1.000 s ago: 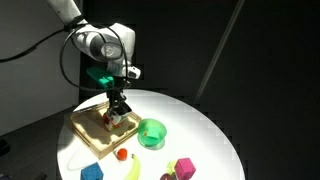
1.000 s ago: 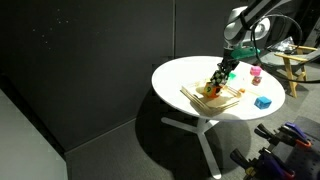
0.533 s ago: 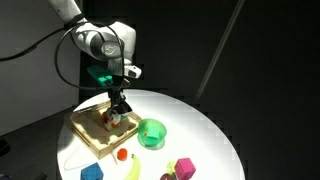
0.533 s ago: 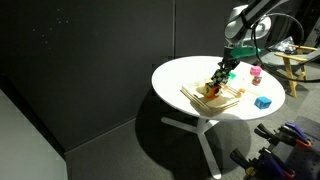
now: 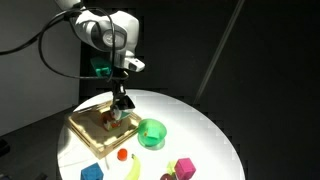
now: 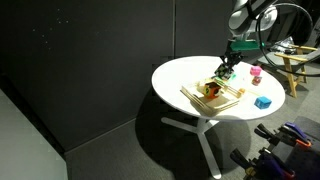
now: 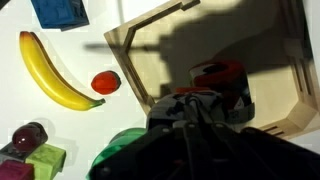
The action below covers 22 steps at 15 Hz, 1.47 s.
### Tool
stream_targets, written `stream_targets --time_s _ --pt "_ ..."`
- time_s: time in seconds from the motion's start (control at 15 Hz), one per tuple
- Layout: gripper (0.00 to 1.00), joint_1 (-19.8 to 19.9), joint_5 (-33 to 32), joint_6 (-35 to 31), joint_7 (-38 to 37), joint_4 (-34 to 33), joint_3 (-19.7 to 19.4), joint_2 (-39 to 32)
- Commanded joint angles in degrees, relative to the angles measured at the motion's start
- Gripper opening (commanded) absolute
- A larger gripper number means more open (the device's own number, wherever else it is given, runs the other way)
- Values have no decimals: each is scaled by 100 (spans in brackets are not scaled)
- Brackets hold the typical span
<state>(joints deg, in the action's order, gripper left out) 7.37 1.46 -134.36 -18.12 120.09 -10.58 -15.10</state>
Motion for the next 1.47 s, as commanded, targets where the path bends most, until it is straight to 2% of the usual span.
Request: stream_targets --time_s 0.0,0.53,1.4 --pt "2 -39 -110 152 -752 65 -200 256" --pt "2 121 -26 20 -1868 145 -613 301" --pt "2 642 52 76 -2153 -34 -954 145"
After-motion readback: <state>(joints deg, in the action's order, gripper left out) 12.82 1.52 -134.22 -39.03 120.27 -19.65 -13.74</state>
